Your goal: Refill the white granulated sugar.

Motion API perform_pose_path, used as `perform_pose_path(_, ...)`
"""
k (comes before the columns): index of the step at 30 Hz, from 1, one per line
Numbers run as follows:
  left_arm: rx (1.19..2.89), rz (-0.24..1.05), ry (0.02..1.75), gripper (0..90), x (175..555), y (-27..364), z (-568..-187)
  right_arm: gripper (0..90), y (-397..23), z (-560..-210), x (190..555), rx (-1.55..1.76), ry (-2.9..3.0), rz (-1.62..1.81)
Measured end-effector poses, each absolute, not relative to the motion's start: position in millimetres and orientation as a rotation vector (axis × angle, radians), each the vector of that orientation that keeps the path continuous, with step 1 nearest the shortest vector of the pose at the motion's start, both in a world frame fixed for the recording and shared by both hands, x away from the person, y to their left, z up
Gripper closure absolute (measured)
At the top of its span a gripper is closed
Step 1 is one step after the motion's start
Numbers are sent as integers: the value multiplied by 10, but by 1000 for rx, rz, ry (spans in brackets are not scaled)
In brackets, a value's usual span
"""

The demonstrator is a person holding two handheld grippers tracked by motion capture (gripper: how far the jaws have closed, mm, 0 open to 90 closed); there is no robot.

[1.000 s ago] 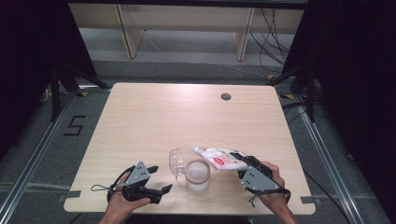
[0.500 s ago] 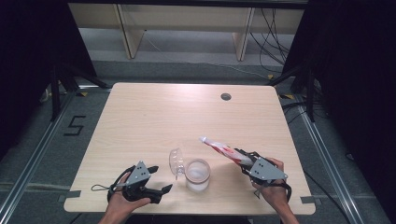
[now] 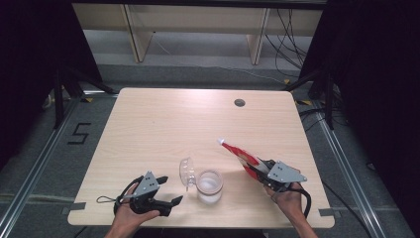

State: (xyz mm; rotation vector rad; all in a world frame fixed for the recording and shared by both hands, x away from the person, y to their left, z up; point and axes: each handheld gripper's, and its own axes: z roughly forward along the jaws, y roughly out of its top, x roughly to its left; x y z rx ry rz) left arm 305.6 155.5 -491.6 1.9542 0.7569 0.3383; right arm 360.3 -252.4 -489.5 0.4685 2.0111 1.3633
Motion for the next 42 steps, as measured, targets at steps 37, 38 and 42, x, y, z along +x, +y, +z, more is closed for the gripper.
perform_pose_path(37, 1943, 334, 774, 160, 3046, 1552, -4913, 749, -2729, -4874, 3545, 701, 2030, 1355)
perform_pose_path(38, 1958, 344, 776, 159, 3044, 1557, -4907, 749, -2736, -4876, 3540, 717, 2023, 1367)
perform_pose_path(42, 1947, 341, 778, 160, 3041, 1553, -4907, 747, -2762, -4879, 3536, 722, 2027, 1362)
